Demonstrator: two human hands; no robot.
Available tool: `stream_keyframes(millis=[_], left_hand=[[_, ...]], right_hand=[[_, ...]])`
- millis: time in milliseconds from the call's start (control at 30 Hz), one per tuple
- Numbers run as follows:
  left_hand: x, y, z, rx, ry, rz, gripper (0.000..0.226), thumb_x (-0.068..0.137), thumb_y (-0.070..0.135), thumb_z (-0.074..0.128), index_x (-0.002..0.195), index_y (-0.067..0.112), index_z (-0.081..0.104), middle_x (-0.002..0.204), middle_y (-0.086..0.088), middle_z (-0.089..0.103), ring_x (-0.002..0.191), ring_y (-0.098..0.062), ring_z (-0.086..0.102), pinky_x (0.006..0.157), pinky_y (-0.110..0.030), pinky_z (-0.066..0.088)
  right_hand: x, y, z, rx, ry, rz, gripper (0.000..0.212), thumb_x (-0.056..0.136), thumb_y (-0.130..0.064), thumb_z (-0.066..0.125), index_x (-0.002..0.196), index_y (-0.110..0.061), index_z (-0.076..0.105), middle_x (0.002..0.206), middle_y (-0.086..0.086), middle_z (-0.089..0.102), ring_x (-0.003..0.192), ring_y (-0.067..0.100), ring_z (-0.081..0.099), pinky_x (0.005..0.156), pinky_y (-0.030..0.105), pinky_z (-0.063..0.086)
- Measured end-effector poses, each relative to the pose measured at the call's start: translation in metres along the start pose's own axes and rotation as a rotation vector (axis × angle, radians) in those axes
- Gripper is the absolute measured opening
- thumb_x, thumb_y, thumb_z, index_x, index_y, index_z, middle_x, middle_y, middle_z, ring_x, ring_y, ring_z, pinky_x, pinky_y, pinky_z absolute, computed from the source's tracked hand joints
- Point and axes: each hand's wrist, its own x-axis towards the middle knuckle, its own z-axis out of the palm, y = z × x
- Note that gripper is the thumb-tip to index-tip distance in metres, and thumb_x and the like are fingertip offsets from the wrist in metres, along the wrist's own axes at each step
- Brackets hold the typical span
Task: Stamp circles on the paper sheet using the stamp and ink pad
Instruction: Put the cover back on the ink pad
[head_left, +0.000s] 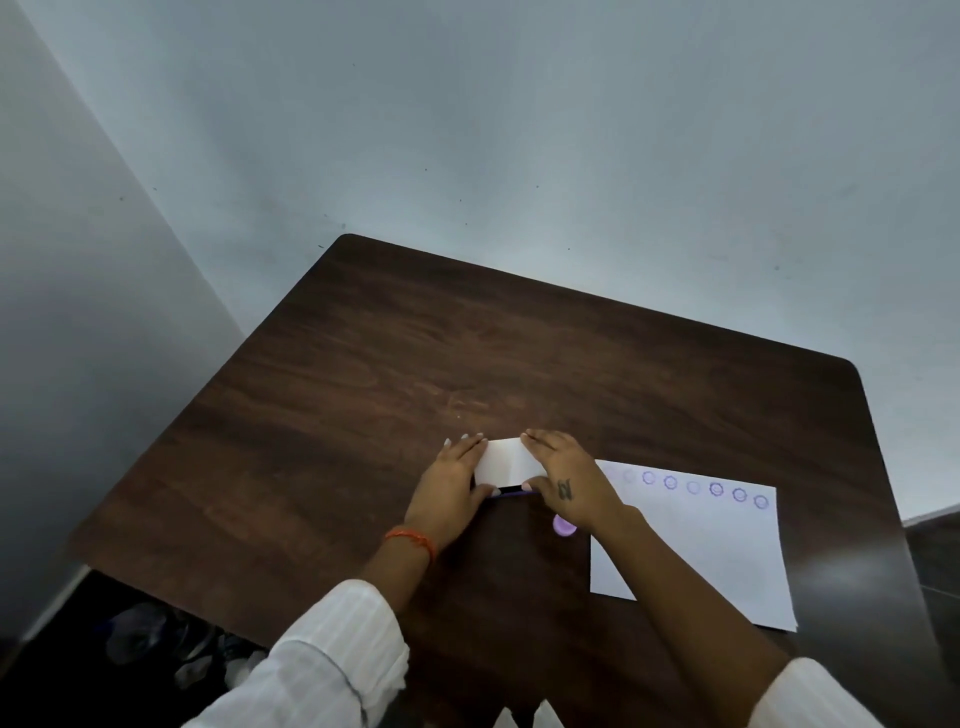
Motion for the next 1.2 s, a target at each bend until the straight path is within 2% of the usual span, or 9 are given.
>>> stream_keyframes(millis=[133, 333, 800, 1067, 1200], left_hand=[[-0.002, -0.002, 0.006, 0.020, -0.050, -0.030, 0.069, 0.086, 0.025, 0.061, 0.144, 0.015, 0.025, 0.156, -0.002, 0.024, 0.145, -0.021, 0.014, 0.118, -0.032, 0.010], [-0.006, -0.005, 0.010, 0.024, -0.051, -0.032, 0.068, 0.086, 0.024, 0.061, 0.143, 0.014, 0.026, 0.155, -0.002, 0.025, 0.145, -0.019, 0.015, 0.117, -0.028, 0.007], [-0.006, -0.002, 0.007, 0.042, -0.129, -0.087, 0.068, 0.086, 0.027, 0.061, 0.143, 0.017, 0.026, 0.158, 0.001, 0.016, 0.146, -0.023, 0.012, 0.120, -0.040, 0.018], [-0.007, -0.002, 0.006, 0.015, -0.155, -0.112, 0.067, 0.086, 0.028, 0.061, 0.143, 0.020, 0.025, 0.158, 0.003, 0.013, 0.145, -0.026, 0.013, 0.117, -0.041, 0.021], [-0.008, -0.003, 0.007, -0.004, -0.156, -0.104, 0.074, 0.085, 0.028, 0.062, 0.145, 0.022, 0.019, 0.158, 0.005, 0.011, 0.144, -0.025, 0.016, 0.116, -0.039, 0.020]], right_hand=[[-0.003, 0.004, 0.006, 0.010, -0.022, 0.000, 0.062, 0.088, -0.020, 0.057, 0.142, -0.011, 0.027, 0.153, 0.006, 0.029, 0.141, 0.021, 0.023, 0.115, 0.028, 0.019], [-0.004, 0.005, 0.014, 0.021, -0.030, -0.001, 0.064, 0.088, -0.021, 0.057, 0.143, -0.011, 0.025, 0.154, 0.005, 0.027, 0.141, 0.021, 0.020, 0.115, 0.030, 0.019], [-0.007, 0.006, 0.014, 0.047, -0.061, 0.064, 0.066, 0.086, -0.025, 0.060, 0.142, -0.015, 0.027, 0.156, 0.005, 0.021, 0.141, 0.024, 0.021, 0.115, 0.032, 0.023], [-0.007, 0.005, 0.010, 0.068, -0.070, 0.072, 0.068, 0.084, -0.021, 0.064, 0.142, -0.016, 0.029, 0.155, 0.004, 0.023, 0.142, 0.024, 0.022, 0.115, 0.034, 0.023], [-0.008, 0.006, 0.009, 0.084, -0.057, 0.070, 0.066, 0.084, -0.019, 0.064, 0.141, -0.016, 0.031, 0.156, 0.004, 0.022, 0.142, 0.023, 0.022, 0.115, 0.033, 0.024]])
